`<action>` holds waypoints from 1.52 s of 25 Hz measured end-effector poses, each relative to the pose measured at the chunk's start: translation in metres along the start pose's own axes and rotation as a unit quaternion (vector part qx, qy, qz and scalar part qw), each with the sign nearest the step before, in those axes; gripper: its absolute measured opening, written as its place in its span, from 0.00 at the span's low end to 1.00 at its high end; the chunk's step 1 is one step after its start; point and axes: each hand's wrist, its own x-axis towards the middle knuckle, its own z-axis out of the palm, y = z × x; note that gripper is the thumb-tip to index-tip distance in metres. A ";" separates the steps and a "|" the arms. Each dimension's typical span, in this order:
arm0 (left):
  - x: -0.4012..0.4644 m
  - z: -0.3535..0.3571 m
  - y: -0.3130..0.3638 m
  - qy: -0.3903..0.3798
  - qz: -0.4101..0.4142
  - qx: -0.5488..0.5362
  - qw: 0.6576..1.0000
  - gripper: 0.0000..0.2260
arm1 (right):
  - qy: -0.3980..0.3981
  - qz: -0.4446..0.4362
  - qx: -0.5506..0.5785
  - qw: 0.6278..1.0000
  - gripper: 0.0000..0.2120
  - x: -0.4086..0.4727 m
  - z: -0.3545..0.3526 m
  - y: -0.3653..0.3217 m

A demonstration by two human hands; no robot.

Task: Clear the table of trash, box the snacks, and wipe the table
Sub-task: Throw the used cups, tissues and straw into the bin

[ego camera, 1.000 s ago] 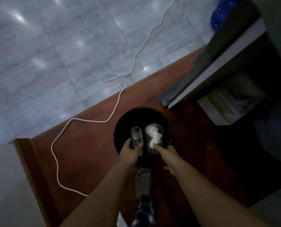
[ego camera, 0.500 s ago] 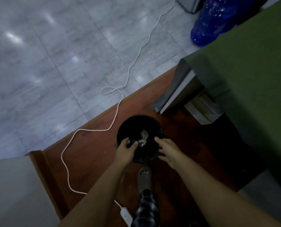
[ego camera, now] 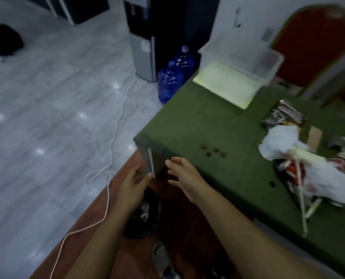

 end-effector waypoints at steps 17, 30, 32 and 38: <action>-0.055 0.356 0.149 -0.258 0.110 0.182 0.942 0.33 | 0.480 -0.177 0.013 0.859 0.10 -0.138 -0.389 -0.032; -0.044 0.416 0.131 -0.183 -0.043 0.093 0.978 0.19 | 0.313 0.049 0.040 0.948 0.35 -0.101 -0.461 0.015; -0.043 0.421 0.128 -0.159 -0.038 0.107 0.981 0.19 | 0.314 0.050 0.049 0.947 0.34 -0.098 -0.464 0.016; -0.053 0.429 0.127 -0.146 -0.008 0.105 0.984 0.13 | 0.300 0.032 0.083 0.950 0.30 -0.094 -0.457 0.017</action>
